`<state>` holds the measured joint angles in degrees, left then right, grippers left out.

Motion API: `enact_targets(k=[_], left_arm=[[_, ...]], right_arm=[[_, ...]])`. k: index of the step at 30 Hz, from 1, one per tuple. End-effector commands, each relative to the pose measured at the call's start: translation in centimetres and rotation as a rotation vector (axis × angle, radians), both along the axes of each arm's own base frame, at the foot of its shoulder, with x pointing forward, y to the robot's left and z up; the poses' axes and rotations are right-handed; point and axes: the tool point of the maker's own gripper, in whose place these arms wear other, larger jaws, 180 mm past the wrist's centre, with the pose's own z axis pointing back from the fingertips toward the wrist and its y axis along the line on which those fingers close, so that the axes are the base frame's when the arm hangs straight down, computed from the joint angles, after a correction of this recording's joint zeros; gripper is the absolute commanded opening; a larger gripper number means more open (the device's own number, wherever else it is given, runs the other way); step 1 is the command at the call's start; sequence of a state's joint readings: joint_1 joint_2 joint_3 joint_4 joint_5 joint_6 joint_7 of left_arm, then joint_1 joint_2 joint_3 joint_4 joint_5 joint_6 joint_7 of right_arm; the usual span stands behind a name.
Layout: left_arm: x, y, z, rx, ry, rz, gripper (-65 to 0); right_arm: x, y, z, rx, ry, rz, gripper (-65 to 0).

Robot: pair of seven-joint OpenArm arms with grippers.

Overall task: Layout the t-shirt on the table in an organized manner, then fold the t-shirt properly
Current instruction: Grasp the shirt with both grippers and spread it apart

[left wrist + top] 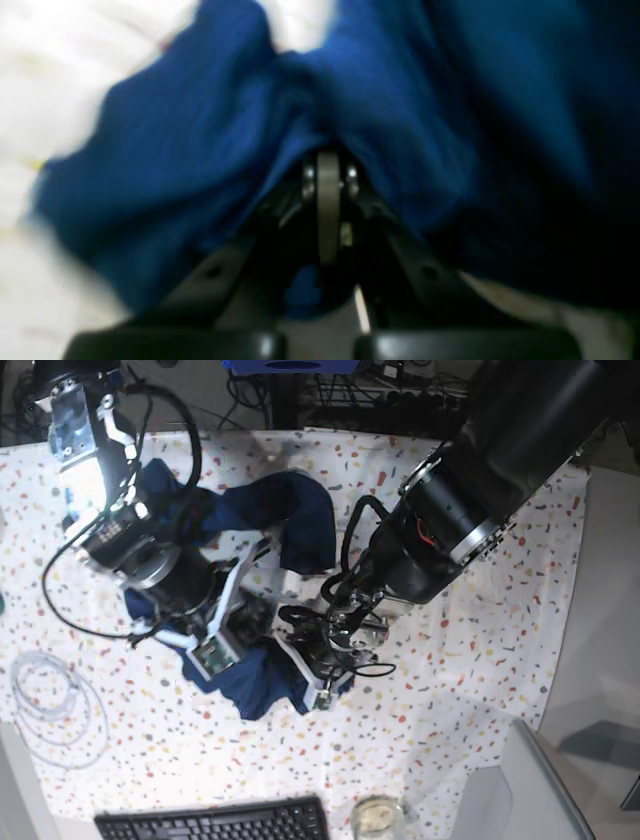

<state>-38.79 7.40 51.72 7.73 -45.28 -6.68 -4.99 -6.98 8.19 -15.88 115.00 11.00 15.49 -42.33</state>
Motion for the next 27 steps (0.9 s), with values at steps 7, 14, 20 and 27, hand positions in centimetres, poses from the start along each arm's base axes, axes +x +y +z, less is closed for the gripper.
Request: enact_targets(k=[7, 14, 20, 27], left_arm=[[6.7, 4.1, 5.9, 0.046, -0.116, 0.035, -65.0], [4.9, 14.4, 6.5, -0.064, -0.055, 0.195, -65.0], [0.7, 23.6, 12.6, -0.242, -0.089, 0.376, -65.0], [-9.2, 32.5, 11.2, -0.201, -0.042, 0.572, -65.0]], right_arm=[[-2.7, 5.4, -1.7, 0.084, 0.06, 0.107, -65.0], [-2.1, 9.9, -6.6, 0.075, 0.208, 0.165, -65.0], [-5.6, 15.5, -12.3, -0.021, 0.375, 0.333, -65.0], [-10.9, 18.6, -14.4, -0.167, 0.42, 0.545, -47.9]])
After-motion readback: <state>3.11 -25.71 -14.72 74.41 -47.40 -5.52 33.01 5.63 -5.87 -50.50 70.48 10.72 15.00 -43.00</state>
